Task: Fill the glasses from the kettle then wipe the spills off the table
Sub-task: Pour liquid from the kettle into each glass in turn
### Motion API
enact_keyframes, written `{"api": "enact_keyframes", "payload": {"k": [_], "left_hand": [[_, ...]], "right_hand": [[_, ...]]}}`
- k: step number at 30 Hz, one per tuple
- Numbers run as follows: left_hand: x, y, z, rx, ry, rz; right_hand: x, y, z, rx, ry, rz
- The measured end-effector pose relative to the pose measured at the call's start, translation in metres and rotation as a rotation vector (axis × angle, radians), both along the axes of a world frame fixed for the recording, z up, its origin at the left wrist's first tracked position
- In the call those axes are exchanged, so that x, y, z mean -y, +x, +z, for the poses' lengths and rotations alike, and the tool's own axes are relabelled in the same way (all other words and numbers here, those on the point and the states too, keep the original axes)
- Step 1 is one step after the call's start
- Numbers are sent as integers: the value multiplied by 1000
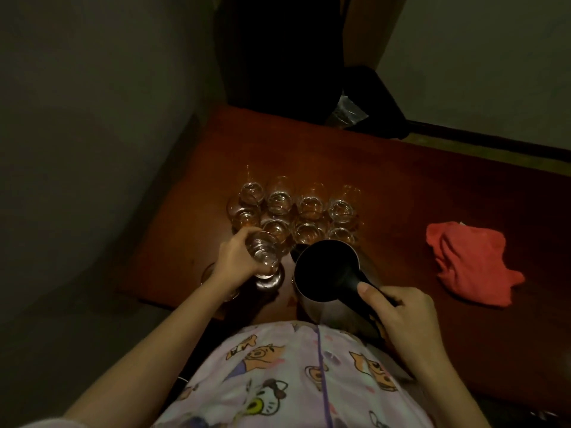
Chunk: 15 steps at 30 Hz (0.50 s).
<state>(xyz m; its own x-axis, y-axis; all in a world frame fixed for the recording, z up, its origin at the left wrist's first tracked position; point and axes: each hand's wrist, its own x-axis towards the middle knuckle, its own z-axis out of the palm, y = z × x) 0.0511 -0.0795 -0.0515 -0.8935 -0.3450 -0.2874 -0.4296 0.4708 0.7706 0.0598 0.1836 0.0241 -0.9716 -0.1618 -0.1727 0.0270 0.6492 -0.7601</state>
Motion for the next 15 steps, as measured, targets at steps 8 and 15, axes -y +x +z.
{"api": "enact_keyframes", "payload": {"k": [8,15], "left_hand": [[20,-4,-4,-5,-32,22],[35,-7,-9,2,-54,60]], "right_hand": [[-1,-9,-2,15,0,-35],[-2,-8,-4,34,-12,-55]]}}
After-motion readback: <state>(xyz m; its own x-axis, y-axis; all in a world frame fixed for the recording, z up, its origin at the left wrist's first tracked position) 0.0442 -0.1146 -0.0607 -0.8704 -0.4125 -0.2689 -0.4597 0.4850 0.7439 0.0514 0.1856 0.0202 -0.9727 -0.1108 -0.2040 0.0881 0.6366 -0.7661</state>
